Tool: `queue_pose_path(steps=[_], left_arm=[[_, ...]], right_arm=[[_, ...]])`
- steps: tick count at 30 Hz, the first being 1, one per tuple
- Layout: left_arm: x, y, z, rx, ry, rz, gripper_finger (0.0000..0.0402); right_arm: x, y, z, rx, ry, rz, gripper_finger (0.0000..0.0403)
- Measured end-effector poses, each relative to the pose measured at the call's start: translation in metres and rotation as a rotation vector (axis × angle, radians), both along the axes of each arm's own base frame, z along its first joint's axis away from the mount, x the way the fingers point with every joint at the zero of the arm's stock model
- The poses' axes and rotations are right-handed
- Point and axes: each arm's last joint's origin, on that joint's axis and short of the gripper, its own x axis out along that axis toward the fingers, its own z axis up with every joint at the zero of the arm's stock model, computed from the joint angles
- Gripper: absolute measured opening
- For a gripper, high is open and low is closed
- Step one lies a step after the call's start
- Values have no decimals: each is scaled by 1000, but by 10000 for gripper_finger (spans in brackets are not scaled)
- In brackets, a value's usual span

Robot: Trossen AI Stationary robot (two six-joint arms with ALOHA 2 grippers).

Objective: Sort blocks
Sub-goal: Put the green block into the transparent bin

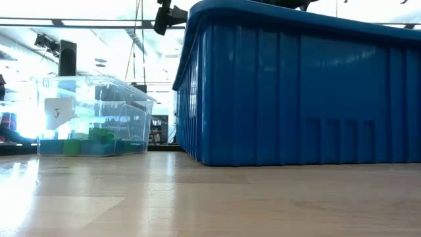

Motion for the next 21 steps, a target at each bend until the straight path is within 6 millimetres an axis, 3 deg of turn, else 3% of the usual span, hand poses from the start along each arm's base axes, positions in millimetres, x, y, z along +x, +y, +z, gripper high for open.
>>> queue_pose_path(steps=[10, 21], left_arm=[[4, 0, -6, -1, 30, 6, 348], [2, 1, -5, 5, 40, 19, 348]], right_arm=[[3, 11, 0, -4, 0, 25, 128], [0, 10, -5, -74, 80, -138, 128]])
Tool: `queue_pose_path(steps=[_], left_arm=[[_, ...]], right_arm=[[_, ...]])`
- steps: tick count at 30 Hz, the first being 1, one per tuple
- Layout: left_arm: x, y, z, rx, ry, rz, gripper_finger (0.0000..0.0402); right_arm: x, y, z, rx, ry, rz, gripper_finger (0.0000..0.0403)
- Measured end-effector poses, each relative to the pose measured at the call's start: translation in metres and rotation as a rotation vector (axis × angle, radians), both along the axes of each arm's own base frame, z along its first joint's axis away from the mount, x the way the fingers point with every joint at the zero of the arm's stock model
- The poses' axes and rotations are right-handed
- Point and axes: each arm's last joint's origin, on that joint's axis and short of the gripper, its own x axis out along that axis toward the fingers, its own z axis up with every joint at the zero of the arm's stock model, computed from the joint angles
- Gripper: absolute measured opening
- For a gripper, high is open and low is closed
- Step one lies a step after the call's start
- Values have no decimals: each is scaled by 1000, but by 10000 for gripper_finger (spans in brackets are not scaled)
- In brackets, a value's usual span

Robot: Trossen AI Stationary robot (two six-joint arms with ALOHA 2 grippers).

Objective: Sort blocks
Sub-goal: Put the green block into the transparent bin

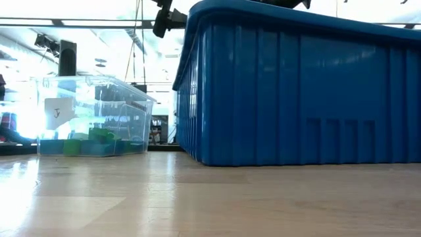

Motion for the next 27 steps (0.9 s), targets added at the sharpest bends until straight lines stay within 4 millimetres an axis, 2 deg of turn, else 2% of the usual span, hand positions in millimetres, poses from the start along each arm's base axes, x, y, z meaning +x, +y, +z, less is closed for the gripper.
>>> queue_pose_path(steps=[4, 10, 18, 27], left_arm=[[-1, 2, -1, 8, 11, 39, 349], [-3, 5, -8, 19, 89, 119, 349], [-1, 6, -9, 20, 90, 117, 349], [4, 4, -9, 26, 68, 24, 343]], right_arm=[[0, 0, 1, -5, -8, -4, 128], [4, 10, 4, -11, -41, 33, 128], [10, 25, 10, -27, -104, 190, 128], [13, 36, 17, -45, -174, 289, 128]])
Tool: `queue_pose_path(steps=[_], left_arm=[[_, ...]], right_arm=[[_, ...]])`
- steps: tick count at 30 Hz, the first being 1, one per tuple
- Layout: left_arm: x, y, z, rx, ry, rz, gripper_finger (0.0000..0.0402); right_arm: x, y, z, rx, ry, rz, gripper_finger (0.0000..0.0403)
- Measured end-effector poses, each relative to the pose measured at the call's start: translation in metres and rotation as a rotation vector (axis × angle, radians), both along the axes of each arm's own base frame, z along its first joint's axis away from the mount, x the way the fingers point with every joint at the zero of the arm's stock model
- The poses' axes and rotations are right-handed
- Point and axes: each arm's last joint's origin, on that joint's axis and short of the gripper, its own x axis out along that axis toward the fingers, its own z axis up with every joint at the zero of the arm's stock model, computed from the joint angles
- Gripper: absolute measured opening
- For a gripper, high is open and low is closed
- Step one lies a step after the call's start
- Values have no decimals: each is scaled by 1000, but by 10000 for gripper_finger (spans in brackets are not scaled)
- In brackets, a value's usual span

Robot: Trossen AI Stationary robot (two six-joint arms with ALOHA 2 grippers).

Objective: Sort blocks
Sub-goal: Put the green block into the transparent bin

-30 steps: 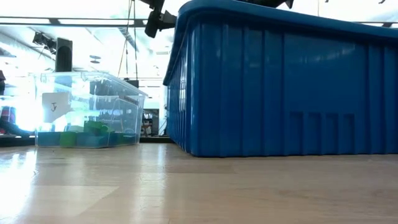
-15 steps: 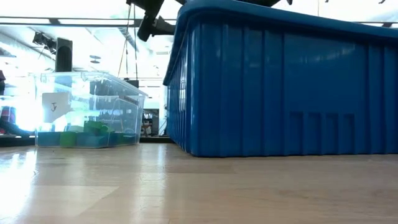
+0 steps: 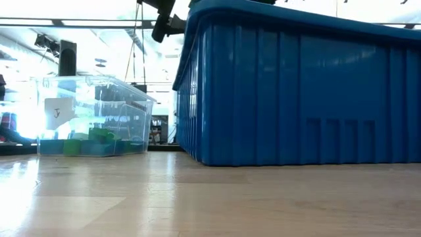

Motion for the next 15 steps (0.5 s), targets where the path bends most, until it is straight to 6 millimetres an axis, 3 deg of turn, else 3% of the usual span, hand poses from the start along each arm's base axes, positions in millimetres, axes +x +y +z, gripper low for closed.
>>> queue_pose_path(steps=[7, 15], left_arm=[[1, 0, 2, 2, -19, 1, 289], [1, 0, 2, 23, -11, -12, 183]], right_arm=[[0, 1, -1, 4, 14, -1, 128], [0, 0, -2, -1, 16, -20, 128]])
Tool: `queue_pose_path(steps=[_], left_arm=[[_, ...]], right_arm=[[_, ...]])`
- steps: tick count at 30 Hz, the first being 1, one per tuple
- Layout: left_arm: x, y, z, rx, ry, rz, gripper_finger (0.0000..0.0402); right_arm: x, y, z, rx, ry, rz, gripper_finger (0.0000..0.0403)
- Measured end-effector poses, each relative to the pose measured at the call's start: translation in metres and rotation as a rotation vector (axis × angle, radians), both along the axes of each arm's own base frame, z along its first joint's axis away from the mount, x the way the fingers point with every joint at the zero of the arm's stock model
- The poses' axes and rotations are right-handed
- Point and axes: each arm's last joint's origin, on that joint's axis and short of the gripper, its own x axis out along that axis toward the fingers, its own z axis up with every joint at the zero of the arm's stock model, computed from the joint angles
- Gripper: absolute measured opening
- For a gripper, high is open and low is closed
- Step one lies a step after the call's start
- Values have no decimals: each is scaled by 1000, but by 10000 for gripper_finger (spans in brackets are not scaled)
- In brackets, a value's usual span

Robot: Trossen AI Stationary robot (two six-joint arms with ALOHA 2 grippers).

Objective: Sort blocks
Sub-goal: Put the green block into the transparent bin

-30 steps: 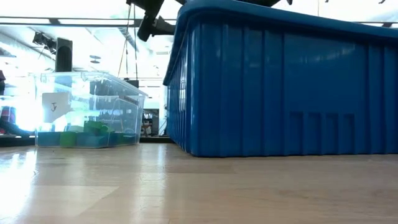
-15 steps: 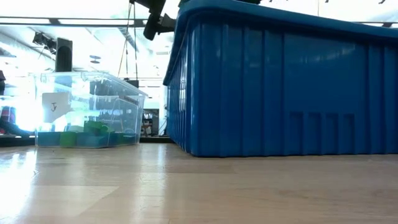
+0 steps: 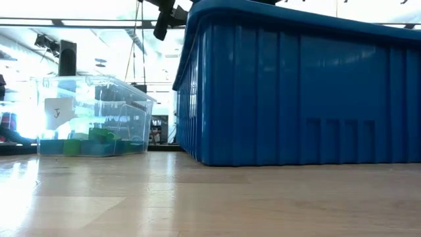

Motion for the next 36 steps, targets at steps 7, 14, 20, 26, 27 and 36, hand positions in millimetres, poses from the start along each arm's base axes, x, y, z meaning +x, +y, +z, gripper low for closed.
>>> queue_pose_path(steps=[7, 14, 20, 26, 27, 36], left_arm=[[-1, 1, -2, 9, 21, 14, 141], [0, 1, -1, 10, 16, 14, 141], [-10, 1, 6, 53, 33, 28, 141], [-39, 2, 28, 93, 178, 137, 141], [-44, 2, 33, 98, 200, 155, 141], [-91, 3, 40, -11, 542, 385, 141]], right_arm=[[0, 0, 1, 24, -16, 1, 175], [0, 1, 1, 26, -10, -2, 193], [-3, -2, 2, -4, 3, -112, 194], [-18, -6, 16, 4, -26, -183, 216], [-21, -8, 18, 23, -41, -195, 222], [-38, -37, 14, 220, 0, -341, 275]])
